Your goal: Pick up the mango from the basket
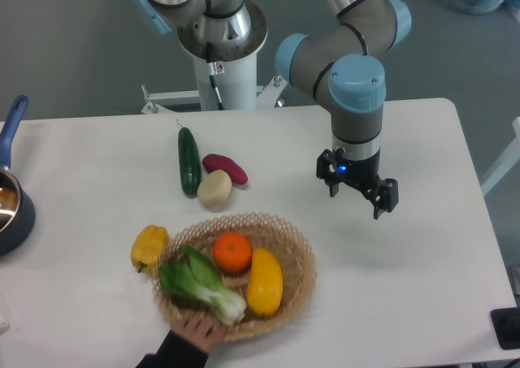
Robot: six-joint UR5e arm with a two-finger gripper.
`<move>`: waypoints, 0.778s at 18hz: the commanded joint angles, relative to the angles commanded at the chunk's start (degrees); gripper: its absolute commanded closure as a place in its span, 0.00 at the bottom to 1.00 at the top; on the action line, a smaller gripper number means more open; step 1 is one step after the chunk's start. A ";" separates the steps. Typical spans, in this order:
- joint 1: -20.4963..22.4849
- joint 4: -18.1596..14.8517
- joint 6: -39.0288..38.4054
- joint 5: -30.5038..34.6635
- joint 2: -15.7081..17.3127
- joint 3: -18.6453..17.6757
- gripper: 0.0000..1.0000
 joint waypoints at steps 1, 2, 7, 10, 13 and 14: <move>-0.09 0.00 -0.09 0.00 0.00 0.00 0.00; -0.17 0.00 -0.17 0.00 0.00 -0.09 0.00; -0.09 0.09 -0.26 -1.40 0.00 -0.09 0.00; -0.09 0.00 -0.26 -2.02 -0.09 -0.35 0.00; -0.18 0.09 -0.26 -2.02 -0.09 -0.53 0.00; -0.18 0.09 -0.26 -2.02 -0.17 -0.53 0.00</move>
